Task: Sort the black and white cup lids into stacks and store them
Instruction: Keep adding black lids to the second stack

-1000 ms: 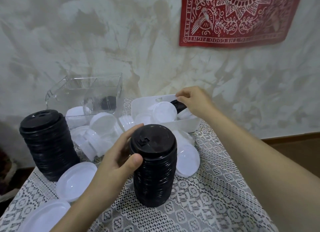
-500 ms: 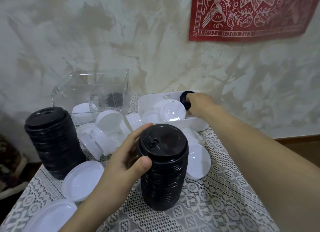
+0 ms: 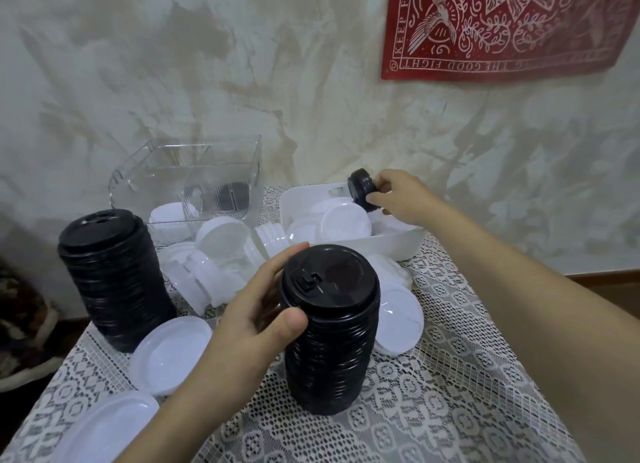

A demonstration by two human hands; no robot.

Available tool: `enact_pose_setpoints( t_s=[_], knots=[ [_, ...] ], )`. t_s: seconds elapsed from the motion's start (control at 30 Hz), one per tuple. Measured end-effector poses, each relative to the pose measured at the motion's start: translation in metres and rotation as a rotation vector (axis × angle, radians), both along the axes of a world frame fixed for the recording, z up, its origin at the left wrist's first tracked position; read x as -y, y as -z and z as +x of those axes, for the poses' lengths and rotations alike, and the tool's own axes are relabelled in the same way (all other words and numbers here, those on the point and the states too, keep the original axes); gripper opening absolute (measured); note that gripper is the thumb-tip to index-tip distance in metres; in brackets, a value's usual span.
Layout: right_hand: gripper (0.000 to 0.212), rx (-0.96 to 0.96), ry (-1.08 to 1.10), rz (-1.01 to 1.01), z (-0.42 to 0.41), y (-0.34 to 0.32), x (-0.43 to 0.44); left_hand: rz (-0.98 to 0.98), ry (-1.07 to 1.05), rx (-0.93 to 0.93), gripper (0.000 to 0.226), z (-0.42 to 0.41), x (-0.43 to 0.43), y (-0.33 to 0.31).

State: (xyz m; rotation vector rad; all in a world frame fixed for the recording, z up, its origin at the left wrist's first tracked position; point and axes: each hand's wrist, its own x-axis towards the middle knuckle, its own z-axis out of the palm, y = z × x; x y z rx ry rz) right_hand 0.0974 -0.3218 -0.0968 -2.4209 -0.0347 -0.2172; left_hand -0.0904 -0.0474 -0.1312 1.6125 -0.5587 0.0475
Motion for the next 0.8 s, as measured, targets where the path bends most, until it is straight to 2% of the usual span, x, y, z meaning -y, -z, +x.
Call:
enact_pose_setpoints(
  t_s=[0.1,0.17,0.27,0.4,0.5,0.57,0.63,0.7,0.8],
  knots=[
    [0.012,0.001,-0.110,0.373,-0.027,-0.019,0.000,0.022,0.010,-0.004,0.093,-0.001,-0.004,-0.001],
    [0.002,0.004,-0.184,0.514,-0.046,-0.034,-0.002,0.037,0.008,-0.008,0.095,0.001,-0.008,-0.004],
    [0.009,-0.050,-0.302,0.653,-0.073,-0.057,-0.009,0.001,-0.042,0.005,0.096,0.004,-0.013,-0.017],
    [0.011,-0.137,-0.442,0.683,-0.096,-0.082,-0.030,-0.041,-0.219,0.090,0.055,0.019,-0.016,-0.044],
    [0.012,-0.202,-0.516,0.697,-0.105,-0.095,-0.046,0.018,-0.262,0.128,0.076,0.036,-0.014,-0.065],
    [0.024,-0.252,-0.568,0.714,-0.110,-0.101,-0.056,0.043,-0.240,0.121,0.090,0.043,-0.010,-0.077],
    [0.029,-0.298,-0.609,0.736,-0.113,-0.103,-0.064,0.041,-0.231,0.117,0.091,0.046,-0.006,-0.083],
    [0.024,-0.322,-0.627,0.767,-0.115,-0.104,-0.070,0.039,-0.254,0.118,0.089,0.046,-0.007,-0.085],
    [0.029,-0.307,-0.620,0.709,-0.119,-0.110,-0.078,0.058,-0.320,0.139,0.085,0.040,-0.015,-0.087]
  ],
)
